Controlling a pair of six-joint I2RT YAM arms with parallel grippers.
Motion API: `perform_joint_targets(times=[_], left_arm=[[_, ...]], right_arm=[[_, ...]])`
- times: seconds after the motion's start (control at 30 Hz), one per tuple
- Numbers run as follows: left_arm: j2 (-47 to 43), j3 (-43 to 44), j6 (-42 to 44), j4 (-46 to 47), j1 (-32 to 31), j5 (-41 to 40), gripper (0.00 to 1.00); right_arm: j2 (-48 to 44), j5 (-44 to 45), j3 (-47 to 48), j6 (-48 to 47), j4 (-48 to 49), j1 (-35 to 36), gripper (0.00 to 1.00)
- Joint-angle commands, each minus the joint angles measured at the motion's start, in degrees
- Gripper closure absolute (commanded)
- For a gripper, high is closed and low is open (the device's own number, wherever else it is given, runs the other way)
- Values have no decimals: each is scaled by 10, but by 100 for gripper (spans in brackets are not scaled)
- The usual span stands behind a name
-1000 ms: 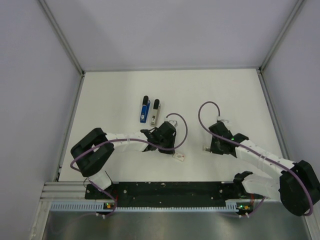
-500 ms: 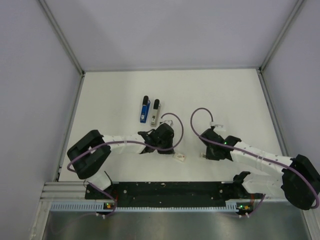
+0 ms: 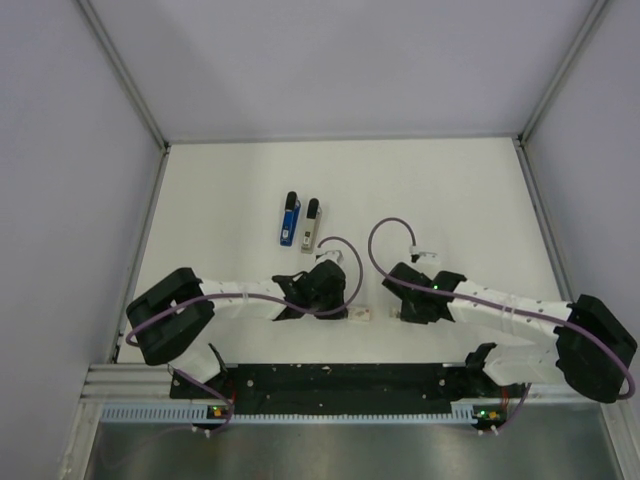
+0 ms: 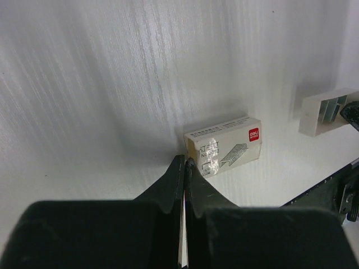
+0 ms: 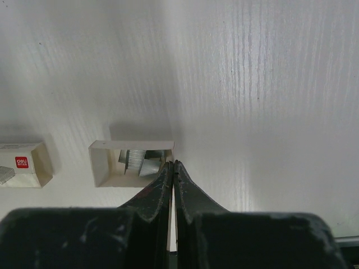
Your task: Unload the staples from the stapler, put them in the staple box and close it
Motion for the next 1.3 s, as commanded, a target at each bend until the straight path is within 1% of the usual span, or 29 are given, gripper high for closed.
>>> perform_joint_targets(times=[0.0, 0.27, 0.7, 1.27], left_arm=[[-11, -4, 4, 27, -2, -2, 100], [8, 8, 12, 32, -5, 7, 100], [4, 8, 17, 31, -6, 7, 100], [4, 8, 19, 32, -6, 5, 100]], right_arm=[[19, 18, 29, 24, -2, 18, 100], [49, 32, 55, -4, 0, 22, 100], [91, -7, 70, -34, 43, 24, 100], [116, -12, 89, -30, 50, 49, 100]])
